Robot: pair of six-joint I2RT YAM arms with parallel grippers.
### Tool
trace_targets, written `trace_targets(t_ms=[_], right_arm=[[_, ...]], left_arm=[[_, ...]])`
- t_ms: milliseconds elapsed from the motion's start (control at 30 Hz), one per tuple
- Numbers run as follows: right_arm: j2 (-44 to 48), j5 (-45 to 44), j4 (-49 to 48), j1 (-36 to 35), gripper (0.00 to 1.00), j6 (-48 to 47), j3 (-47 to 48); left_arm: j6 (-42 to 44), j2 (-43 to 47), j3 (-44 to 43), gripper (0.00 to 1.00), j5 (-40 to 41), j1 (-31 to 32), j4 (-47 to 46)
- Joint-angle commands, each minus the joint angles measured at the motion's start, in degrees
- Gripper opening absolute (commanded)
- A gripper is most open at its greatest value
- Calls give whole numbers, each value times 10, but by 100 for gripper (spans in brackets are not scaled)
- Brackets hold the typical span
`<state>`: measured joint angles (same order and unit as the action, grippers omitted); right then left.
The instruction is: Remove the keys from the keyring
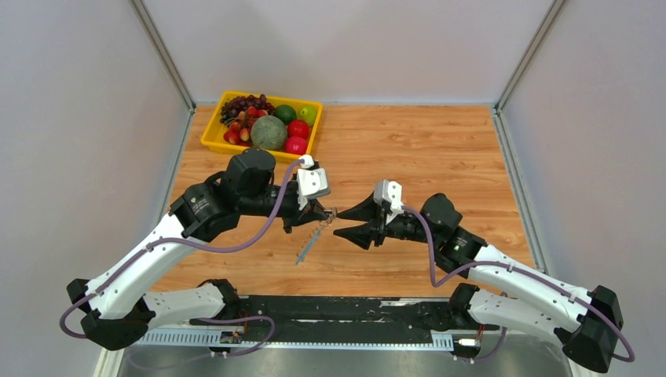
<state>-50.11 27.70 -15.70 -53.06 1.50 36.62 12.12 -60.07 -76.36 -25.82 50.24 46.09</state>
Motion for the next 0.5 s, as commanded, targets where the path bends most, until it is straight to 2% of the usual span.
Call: trace_targets(t_ms=[0, 367, 467], right_arm=[[-4, 27, -33, 0, 46, -12, 31], [-30, 43, -58, -9, 43, -24, 46], [-39, 44, -60, -13, 36, -23, 49]], left_arm=[[5, 16, -31, 0, -24, 1, -6], [3, 10, -35, 0, -30, 1, -10], [4, 8, -40, 0, -32, 1, -12]])
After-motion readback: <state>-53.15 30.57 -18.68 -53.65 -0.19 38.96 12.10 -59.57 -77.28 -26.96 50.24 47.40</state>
